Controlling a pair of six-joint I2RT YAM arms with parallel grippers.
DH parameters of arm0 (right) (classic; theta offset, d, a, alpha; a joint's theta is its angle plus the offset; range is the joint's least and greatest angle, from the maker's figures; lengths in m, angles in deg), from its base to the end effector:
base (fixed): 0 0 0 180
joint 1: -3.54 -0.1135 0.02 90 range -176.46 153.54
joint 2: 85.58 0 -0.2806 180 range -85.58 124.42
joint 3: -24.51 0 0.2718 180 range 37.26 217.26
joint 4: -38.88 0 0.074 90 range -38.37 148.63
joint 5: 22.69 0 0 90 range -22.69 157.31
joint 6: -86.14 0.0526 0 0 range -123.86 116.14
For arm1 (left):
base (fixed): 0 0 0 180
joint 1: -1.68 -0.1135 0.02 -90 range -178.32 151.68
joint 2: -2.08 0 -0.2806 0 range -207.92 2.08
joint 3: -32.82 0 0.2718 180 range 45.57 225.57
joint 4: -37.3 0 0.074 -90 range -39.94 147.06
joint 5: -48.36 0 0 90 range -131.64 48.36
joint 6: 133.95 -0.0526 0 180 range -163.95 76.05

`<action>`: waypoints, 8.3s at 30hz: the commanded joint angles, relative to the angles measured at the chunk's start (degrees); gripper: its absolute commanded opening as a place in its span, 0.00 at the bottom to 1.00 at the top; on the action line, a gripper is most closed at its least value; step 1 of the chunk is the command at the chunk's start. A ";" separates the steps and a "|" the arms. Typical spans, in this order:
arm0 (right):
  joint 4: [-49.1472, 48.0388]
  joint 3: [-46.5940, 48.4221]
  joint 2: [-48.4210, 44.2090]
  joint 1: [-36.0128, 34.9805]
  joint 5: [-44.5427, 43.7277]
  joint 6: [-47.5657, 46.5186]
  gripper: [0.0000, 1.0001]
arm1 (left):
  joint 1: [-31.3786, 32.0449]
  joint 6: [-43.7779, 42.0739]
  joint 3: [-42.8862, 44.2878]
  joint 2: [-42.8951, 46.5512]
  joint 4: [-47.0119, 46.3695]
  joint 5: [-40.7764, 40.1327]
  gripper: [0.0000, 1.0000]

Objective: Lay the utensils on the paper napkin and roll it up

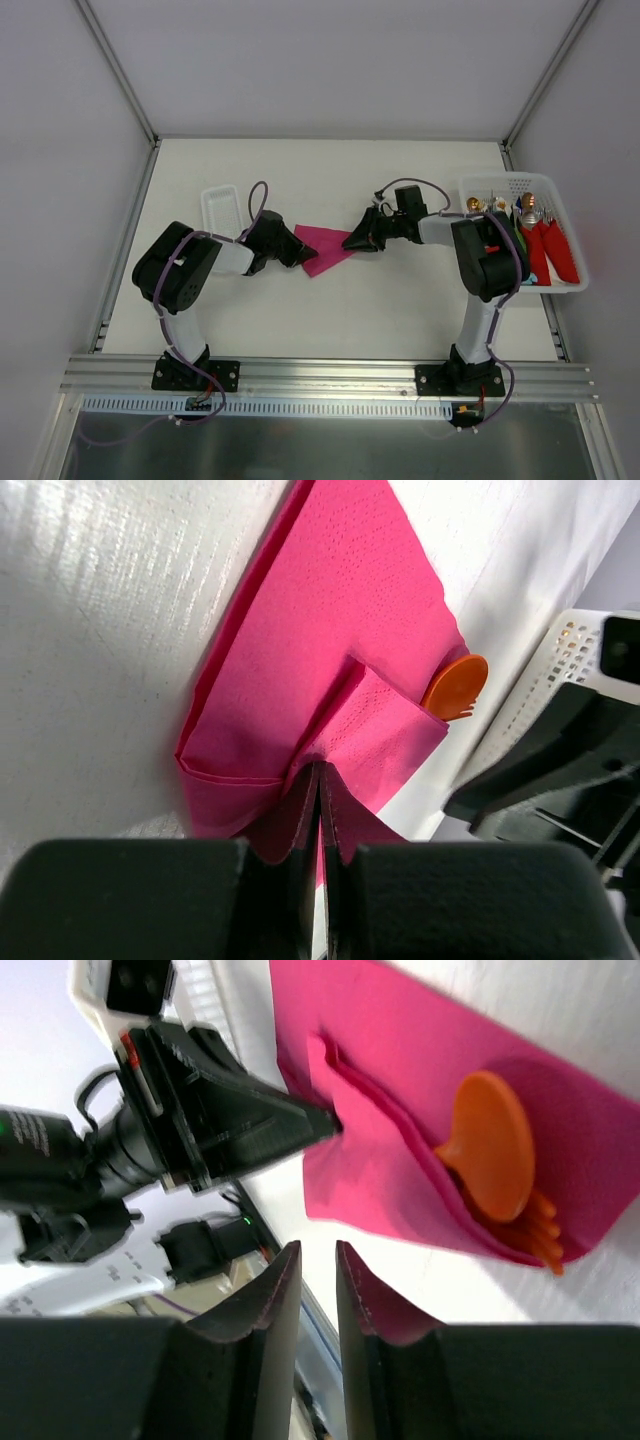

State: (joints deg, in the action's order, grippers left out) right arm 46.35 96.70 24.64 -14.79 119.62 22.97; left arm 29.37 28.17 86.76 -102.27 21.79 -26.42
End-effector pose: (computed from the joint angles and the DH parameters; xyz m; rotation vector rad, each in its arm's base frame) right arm 0.3718 0.1670 0.1336 -0.3001 2.4061 1.4514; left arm 0.3169 -0.1819 0.1045 -0.7680 2.3321 -1.1883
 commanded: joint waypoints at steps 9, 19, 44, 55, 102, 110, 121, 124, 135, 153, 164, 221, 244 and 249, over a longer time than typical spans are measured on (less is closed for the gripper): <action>-33.03 -6.88 7.03 -4.17 -1.16 26.42 0.20 | 0.00 -0.05 -1.29 -1.99 3.31 -5.03 0.00; -38.49 -7.32 9.93 -4.00 -0.46 30.65 0.17 | 0.00 -0.13 -1.37 -2.34 3.05 -4.94 0.00; -13.98 -5.04 10.99 -2.42 -5.47 16.60 0.10 | 0.18 -10.22 -0.06 5.45 1.64 -3.80 0.21; -10.98 -2.66 12.74 -2.15 -5.91 14.74 0.10 | -1.84 -23.51 7.50 17.43 20.53 -16.80 0.39; 3.52 3.31 14.24 -2.77 -7.58 7.62 0.09 | -10.28 -18.07 2.52 4.06 15.09 -0.63 0.38; 4.57 3.84 14.85 -2.77 -7.75 7.01 0.09 | -10.28 -14.47 -2.16 5.05 9.47 2.96 0.41; 5.01 4.28 14.94 -2.86 -7.84 6.66 0.09 | -10.19 -7.17 -2.61 -3.04 -3.27 6.66 0.42; 5.01 4.46 15.12 -2.94 -8.02 6.31 0.09 | -10.19 -6.38 -2.43 -4.36 -7.23 7.98 0.42; 7.39 5.07 15.56 -3.03 -8.37 5.52 0.08 | -10.19 -5.93 -2.34 -6.13 -11.72 7.81 0.36; 8.00 5.25 16.00 -3.03 -8.19 4.99 0.07 | -10.28 -10.95 1.53 -4.27 -7.75 2.88 0.32; 8.18 5.51 16.17 -3.12 -8.28 4.90 0.07 | -10.28 -11.12 -1.64 0.38 -13.47 1.82 0.13; 9.76 6.30 16.97 -2.94 -9.95 5.17 0.07 | 3.78 -8.40 -4.80 -12.71 -31.41 25.12 0.00; 29.89 17.46 5.45 4.53 -4.15 -17.86 0.13 | 2.46 -5.85 -3.22 -13.59 -15.94 14.75 0.01; 28.40 19.13 3.52 4.79 -2.40 -17.17 0.07 | 2.46 -6.20 -2.08 -13.77 -14.71 14.92 0.08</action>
State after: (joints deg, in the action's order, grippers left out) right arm 73.15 112.92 32.57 -9.28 115.80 7.82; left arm 32.34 24.06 84.79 -113.64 -2.41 -7.10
